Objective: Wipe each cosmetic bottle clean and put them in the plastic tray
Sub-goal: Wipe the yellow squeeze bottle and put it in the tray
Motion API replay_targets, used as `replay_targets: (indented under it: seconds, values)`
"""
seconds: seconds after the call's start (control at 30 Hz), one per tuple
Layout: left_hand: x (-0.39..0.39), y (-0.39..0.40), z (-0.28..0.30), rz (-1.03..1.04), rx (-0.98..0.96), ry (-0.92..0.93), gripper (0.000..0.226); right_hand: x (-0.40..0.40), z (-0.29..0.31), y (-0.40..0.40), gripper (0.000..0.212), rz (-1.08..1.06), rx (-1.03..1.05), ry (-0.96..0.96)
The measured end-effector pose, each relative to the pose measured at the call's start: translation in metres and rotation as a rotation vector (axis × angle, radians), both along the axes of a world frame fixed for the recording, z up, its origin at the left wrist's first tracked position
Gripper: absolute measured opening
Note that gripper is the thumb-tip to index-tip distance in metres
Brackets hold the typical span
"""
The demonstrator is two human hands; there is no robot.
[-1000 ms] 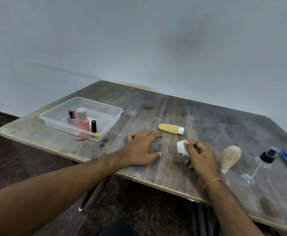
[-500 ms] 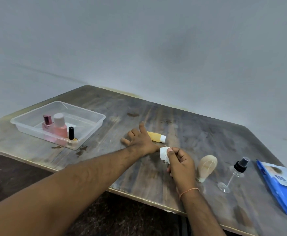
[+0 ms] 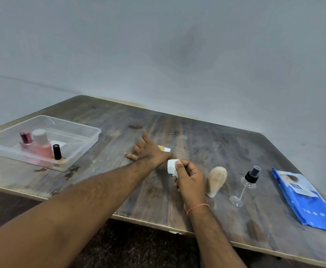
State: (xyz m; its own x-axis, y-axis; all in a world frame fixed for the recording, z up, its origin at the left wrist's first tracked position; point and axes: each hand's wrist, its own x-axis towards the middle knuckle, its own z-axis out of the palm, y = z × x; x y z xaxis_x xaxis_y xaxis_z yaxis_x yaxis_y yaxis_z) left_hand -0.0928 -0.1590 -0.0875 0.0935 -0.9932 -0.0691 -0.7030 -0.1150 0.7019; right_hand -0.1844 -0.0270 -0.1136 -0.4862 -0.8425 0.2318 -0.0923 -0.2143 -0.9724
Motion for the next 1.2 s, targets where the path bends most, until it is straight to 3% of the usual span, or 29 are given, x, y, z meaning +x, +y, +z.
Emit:
replay_targets:
  seconds: [0.13, 0.3, 0.53, 0.67, 0.77, 0.87, 1.2]
  values:
    - [0.026, 0.013, -0.006, -0.097, -0.233, 0.118, 0.143, -0.003, 0.000, -0.002, 0.012, -0.031, -0.005, -0.053]
    - [0.088, 0.045, -0.026, -0.417, -0.475, 0.203, 0.137, -0.003, 0.000, 0.000, 0.020, -0.008, -0.016, -0.037]
    - [0.122, 0.071, -0.029, -0.658, -0.449, 0.217, 0.143, -0.001, -0.002, 0.005, 0.023, 0.020, -0.013, 0.007]
    - [0.121, 0.079, -0.023, -0.705, -0.467, 0.178, 0.145, 0.005, 0.002, 0.010, 0.008, 0.074, -0.024, 0.116]
    - [0.122, 0.081, -0.022, -0.719, -0.496, 0.165, 0.146, 0.008, 0.000, 0.011, 0.032, 0.132, -0.004, 0.269]
    - [0.121, 0.085, -0.022, -0.757, -0.529, 0.116, 0.146, 0.003, -0.008, 0.003, 0.027, 0.116, 0.004, 0.382]
    - [0.121, 0.085, -0.022, -0.810, -0.593, 0.036, 0.144, 0.000, -0.012, -0.001, 0.028, 0.242, 0.051, 0.257]
